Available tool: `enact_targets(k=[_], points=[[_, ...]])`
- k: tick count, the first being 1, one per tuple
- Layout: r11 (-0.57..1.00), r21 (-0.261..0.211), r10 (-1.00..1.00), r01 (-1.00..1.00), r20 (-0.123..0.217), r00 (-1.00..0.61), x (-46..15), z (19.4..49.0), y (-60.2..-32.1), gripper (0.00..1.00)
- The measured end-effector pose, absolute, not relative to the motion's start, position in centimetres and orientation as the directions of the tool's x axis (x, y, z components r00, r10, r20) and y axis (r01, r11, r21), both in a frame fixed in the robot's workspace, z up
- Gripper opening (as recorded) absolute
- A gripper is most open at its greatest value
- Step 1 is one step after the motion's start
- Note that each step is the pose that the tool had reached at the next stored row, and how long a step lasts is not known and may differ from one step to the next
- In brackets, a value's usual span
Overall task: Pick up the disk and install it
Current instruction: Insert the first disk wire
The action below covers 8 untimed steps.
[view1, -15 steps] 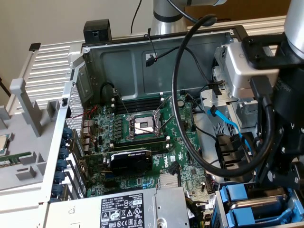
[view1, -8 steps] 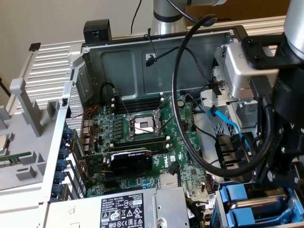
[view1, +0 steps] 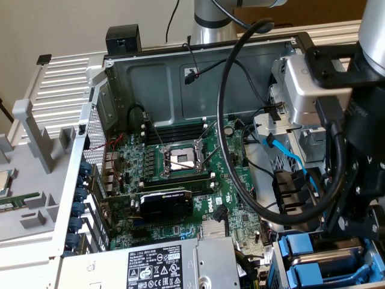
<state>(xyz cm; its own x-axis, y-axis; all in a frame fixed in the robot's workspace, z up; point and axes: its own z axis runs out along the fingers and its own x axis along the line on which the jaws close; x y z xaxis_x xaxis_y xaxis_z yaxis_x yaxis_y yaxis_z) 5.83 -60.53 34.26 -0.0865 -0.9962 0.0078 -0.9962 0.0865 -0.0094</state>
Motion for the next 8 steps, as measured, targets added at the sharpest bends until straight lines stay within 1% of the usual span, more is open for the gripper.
enact_targets(k=[8], points=[[0.086,-0.011,-0.996,-0.996,0.008,-0.087,5.78,34.17,-60.52,0.16]])
